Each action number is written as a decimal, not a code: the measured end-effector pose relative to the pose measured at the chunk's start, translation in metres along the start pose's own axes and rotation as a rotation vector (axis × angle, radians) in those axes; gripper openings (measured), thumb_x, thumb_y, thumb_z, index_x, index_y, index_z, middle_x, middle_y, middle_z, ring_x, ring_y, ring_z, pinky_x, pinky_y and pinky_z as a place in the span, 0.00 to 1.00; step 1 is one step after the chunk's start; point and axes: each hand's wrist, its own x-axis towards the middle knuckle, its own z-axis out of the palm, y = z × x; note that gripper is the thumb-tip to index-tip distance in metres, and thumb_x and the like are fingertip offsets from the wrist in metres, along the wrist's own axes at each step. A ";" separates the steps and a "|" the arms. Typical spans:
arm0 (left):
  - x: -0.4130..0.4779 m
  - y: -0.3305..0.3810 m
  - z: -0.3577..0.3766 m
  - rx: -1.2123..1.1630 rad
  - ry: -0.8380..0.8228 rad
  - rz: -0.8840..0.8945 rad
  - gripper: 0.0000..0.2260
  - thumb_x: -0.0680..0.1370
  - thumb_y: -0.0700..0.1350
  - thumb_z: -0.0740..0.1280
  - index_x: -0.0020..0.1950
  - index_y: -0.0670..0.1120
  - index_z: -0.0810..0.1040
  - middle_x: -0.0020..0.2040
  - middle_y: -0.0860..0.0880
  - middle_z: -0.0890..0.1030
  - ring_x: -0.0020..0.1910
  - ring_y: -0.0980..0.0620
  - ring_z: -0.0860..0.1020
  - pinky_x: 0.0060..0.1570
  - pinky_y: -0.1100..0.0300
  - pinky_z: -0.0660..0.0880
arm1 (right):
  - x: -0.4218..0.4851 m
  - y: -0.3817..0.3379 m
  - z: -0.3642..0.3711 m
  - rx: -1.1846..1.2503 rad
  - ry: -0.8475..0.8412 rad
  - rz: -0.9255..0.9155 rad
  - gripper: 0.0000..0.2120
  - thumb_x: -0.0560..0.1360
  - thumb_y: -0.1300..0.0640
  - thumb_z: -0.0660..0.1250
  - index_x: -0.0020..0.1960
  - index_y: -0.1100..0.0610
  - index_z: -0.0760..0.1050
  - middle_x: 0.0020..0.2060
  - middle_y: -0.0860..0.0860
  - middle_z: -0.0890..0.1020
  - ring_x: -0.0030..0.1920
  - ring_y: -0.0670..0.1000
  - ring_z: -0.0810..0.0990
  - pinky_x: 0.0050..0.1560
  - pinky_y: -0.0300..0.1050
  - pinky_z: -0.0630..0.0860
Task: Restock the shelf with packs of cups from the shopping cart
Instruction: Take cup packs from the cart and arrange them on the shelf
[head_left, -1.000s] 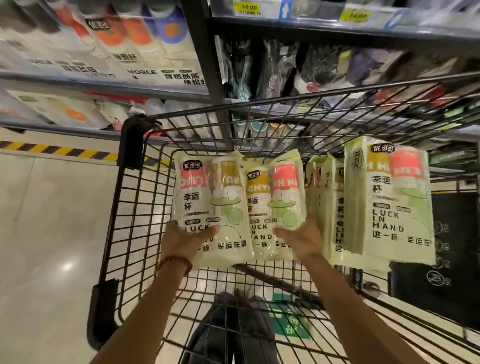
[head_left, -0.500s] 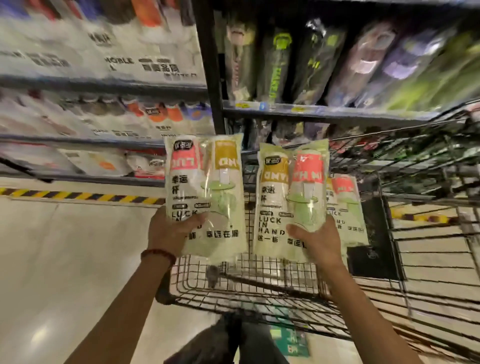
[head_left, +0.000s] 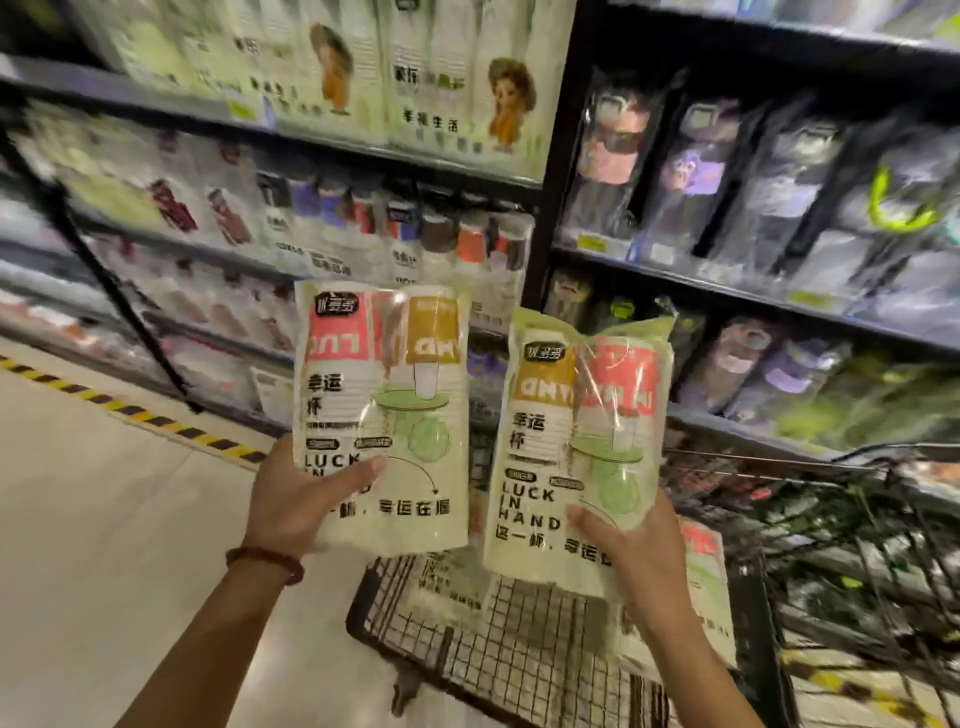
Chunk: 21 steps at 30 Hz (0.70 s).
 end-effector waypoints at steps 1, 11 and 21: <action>-0.004 0.004 -0.008 -0.006 0.024 0.018 0.24 0.52 0.57 0.76 0.47 0.55 0.81 0.42 0.59 0.85 0.41 0.60 0.83 0.37 0.66 0.79 | 0.000 -0.009 0.006 -0.003 -0.016 -0.010 0.34 0.56 0.40 0.78 0.59 0.46 0.73 0.49 0.46 0.84 0.49 0.47 0.83 0.50 0.53 0.80; -0.010 0.028 -0.164 0.107 0.338 0.130 0.25 0.53 0.60 0.73 0.48 0.52 0.82 0.40 0.56 0.85 0.38 0.58 0.83 0.40 0.57 0.78 | -0.001 -0.091 0.139 0.018 -0.187 -0.196 0.35 0.57 0.46 0.79 0.62 0.50 0.73 0.52 0.47 0.82 0.52 0.48 0.82 0.51 0.51 0.79; 0.070 0.046 -0.395 0.091 0.447 0.195 0.24 0.52 0.60 0.74 0.44 0.51 0.81 0.37 0.55 0.85 0.34 0.59 0.82 0.30 0.66 0.76 | -0.014 -0.196 0.379 0.055 -0.209 -0.363 0.27 0.63 0.55 0.79 0.59 0.50 0.74 0.49 0.45 0.82 0.48 0.47 0.81 0.44 0.44 0.76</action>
